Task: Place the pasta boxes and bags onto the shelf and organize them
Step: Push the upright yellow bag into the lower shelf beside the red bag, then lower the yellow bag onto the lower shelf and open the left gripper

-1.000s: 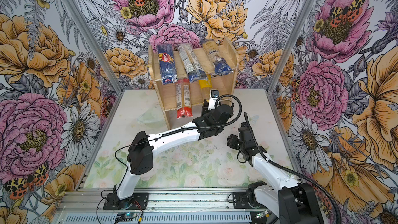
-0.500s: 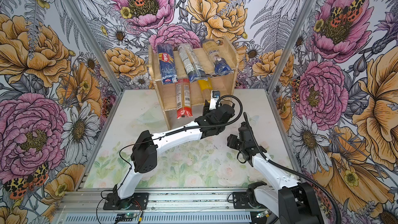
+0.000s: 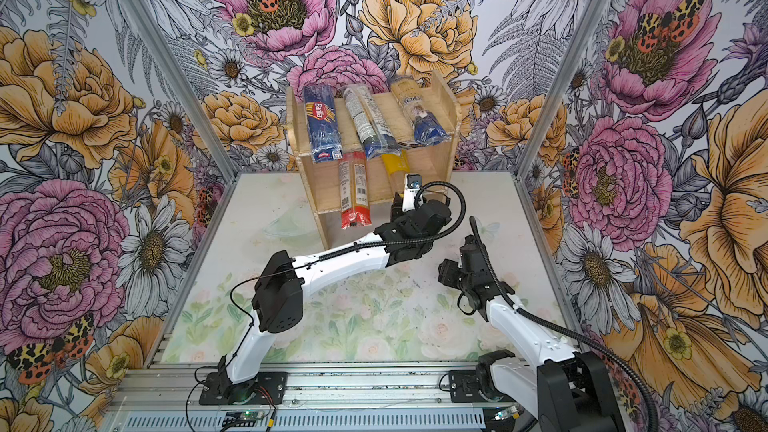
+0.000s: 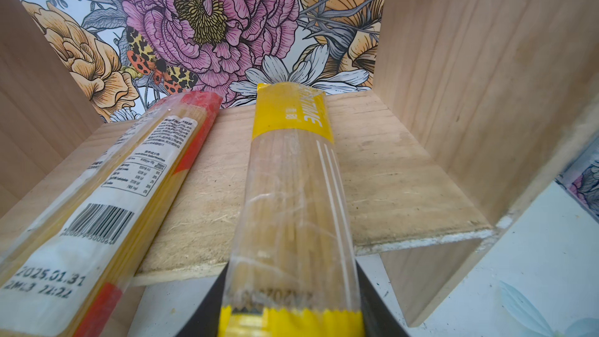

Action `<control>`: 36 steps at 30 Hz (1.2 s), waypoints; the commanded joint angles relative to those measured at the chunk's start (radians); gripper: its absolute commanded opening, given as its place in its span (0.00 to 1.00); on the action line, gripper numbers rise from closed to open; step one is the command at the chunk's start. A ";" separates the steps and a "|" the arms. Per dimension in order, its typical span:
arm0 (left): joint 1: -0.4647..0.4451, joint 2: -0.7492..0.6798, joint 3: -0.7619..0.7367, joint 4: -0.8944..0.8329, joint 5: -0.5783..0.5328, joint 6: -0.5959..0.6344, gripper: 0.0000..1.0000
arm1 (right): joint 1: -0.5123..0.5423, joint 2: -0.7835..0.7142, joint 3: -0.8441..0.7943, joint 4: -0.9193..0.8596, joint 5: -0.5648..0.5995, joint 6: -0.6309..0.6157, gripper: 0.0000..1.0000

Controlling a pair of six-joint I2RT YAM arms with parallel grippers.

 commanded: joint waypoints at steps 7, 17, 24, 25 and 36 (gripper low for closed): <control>0.024 -0.048 -0.022 0.069 0.009 -0.031 0.00 | -0.007 0.020 0.022 0.005 0.023 -0.009 0.63; 0.030 -0.043 -0.030 0.070 0.027 -0.038 0.00 | -0.006 0.036 0.026 0.006 0.031 -0.013 0.63; 0.031 -0.047 -0.041 0.069 0.028 -0.041 0.00 | -0.007 0.037 0.026 0.005 0.036 -0.014 0.64; 0.033 -0.049 -0.046 0.069 0.029 -0.043 0.00 | -0.007 0.038 0.026 0.005 0.037 -0.014 0.64; 0.033 -0.059 -0.076 0.069 0.029 -0.061 0.00 | -0.007 0.039 0.026 0.006 0.038 -0.015 0.65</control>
